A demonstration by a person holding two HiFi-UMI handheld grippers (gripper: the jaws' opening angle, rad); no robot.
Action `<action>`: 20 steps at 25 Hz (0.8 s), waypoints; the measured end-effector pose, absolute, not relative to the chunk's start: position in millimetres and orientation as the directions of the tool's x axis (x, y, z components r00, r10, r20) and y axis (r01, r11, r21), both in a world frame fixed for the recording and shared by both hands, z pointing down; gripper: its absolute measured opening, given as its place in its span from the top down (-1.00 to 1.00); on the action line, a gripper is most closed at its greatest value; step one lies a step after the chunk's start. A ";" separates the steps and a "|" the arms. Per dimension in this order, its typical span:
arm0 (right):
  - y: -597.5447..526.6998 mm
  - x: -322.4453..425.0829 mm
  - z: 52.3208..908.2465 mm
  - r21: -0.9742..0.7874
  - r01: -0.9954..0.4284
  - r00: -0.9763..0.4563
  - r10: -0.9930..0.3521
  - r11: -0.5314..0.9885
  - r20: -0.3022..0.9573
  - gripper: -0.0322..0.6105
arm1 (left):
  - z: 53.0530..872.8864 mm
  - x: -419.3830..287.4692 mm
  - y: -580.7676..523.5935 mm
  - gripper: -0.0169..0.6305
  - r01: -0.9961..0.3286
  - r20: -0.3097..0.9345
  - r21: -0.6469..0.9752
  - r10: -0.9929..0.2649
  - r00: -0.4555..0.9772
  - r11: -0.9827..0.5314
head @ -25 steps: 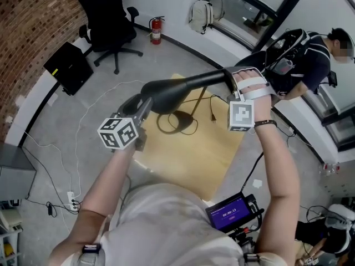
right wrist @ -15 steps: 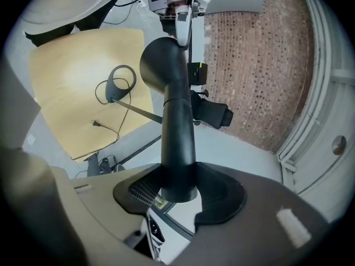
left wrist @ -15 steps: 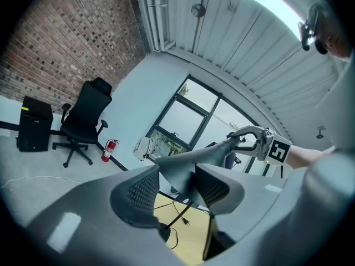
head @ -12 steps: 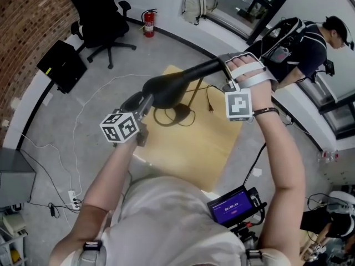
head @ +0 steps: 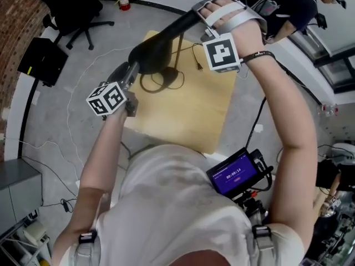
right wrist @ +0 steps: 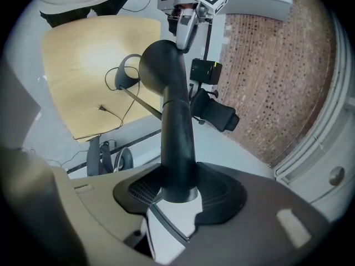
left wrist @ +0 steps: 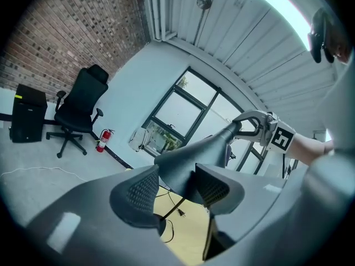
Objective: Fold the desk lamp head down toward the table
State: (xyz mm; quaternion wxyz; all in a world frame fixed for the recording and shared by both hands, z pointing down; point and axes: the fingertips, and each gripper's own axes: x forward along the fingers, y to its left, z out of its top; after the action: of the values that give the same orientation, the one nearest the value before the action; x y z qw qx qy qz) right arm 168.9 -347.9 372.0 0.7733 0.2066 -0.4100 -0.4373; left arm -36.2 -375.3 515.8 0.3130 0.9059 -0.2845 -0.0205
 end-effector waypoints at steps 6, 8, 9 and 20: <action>-346.2 171.0 362.1 0.642 0.576 0.300 -0.862 0.505 0.409 0.25 | 528.2 -14.4 -367.6 0.34 -0.471 0.160 0.590 -0.477 0.865 -0.656; -346.2 169.5 358.5 0.625 0.591 0.312 -0.859 0.510 0.406 0.25 | 528.3 -10.0 -366.7 0.35 -0.468 0.166 0.581 -0.466 0.869 -0.666; -346.5 168.5 357.8 0.618 0.595 0.318 -0.857 0.513 0.405 0.25 | 527.9 -8.8 -366.4 0.40 -0.466 0.165 0.575 -0.462 0.871 -0.672; -343.8 168.4 357.4 0.608 0.614 0.327 -0.863 0.504 0.386 0.25 | 532.2 -7.0 -361.4 0.41 -0.462 0.159 0.571 -0.460 0.874 -0.679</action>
State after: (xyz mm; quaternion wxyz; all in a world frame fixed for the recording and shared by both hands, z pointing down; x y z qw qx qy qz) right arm 168.4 -343.8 357.4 0.7945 0.1792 -0.3475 -0.4646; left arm -7.0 -361.4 532.2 0.3120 0.9162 -0.2514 0.0014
